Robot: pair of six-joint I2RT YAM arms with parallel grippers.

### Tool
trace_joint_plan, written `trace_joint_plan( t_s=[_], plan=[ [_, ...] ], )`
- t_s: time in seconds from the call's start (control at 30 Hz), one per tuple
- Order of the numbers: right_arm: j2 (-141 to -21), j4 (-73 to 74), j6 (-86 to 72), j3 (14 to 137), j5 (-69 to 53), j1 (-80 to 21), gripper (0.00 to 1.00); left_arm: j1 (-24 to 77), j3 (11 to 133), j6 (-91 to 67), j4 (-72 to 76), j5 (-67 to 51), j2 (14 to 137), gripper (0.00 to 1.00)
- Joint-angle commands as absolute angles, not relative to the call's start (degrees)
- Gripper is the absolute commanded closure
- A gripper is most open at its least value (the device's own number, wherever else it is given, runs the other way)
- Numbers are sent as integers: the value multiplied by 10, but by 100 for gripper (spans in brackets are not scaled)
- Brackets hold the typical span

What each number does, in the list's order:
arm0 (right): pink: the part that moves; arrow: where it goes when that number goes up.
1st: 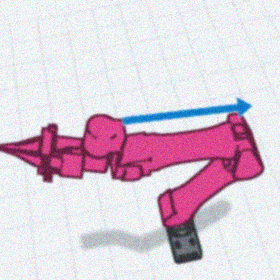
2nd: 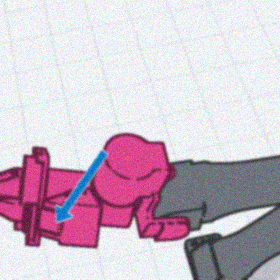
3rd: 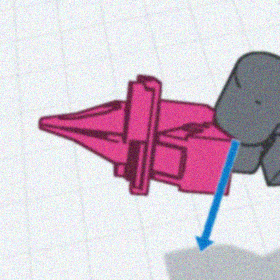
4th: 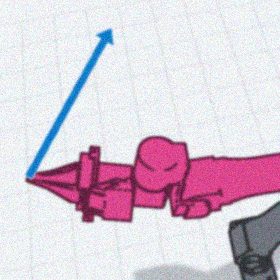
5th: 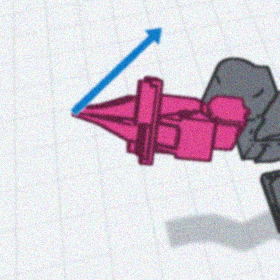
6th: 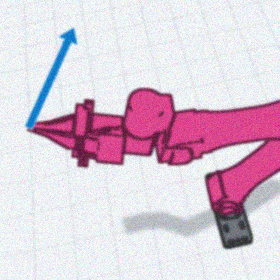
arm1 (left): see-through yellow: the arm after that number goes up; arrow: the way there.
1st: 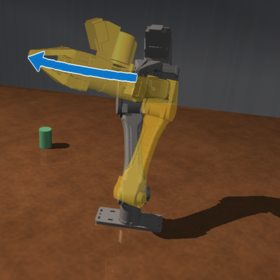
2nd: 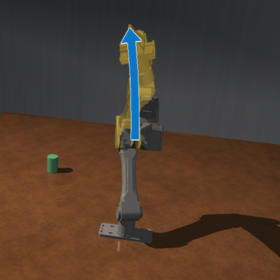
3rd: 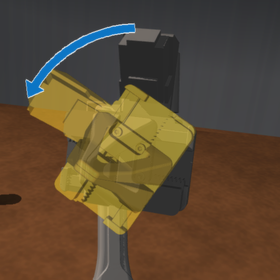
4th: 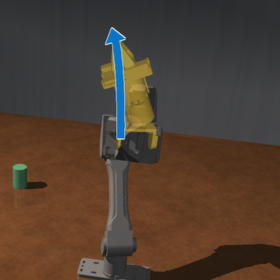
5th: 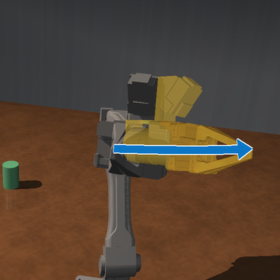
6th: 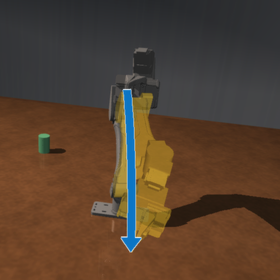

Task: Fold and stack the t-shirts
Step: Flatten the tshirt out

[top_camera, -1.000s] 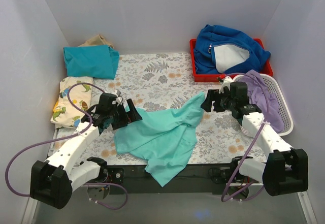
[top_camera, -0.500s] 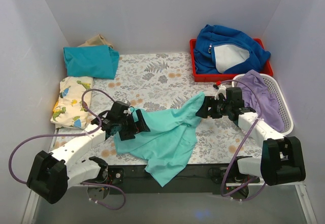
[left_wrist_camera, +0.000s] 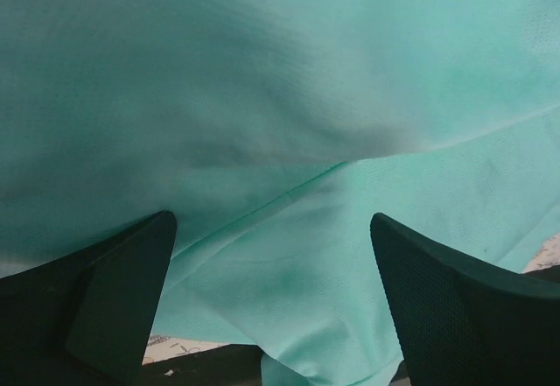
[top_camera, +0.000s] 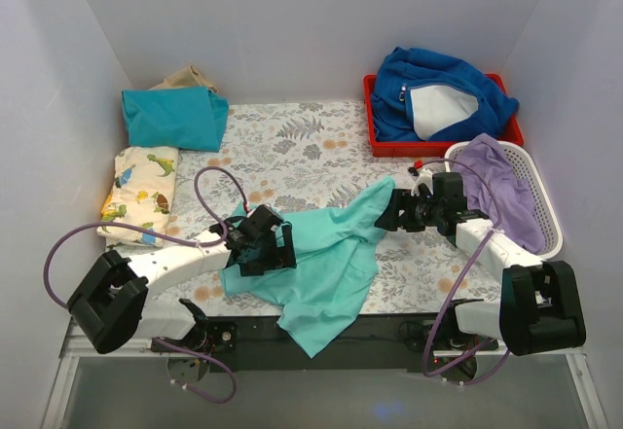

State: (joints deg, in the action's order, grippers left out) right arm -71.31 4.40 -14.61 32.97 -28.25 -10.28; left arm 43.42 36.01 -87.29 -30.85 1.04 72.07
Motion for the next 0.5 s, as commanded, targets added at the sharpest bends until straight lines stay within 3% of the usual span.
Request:
trace_joint_plan(
  t_s=[0.0, 0.07, 0.17, 0.3, 0.37, 0.43, 0.47],
  plan=[
    [-708, 26, -141, 328, -282, -104, 26, 459, 371, -874, -315, 97, 749, 8],
    [-707, 25, -140, 327, -283, -104, 27, 461, 373, -875, -314, 107, 759, 15],
    [-709, 25, -138, 328, -283, -105, 32, 464, 377, -873, -315, 113, 759, 48],
    [-711, 17, -138, 326, -284, -104, 49, 468, 374, -870, -321, 113, 748, 90],
    [-714, 9, -139, 325, -284, -105, 56, 468, 374, -868, -323, 115, 745, 96],
    [-719, 6, -139, 326, -286, -105, 72, 468, 375, -867, -328, 116, 740, 100],
    [-722, 5, -139, 328, -291, -105, 87, 468, 378, -867, -333, 118, 738, 100]
  ],
)
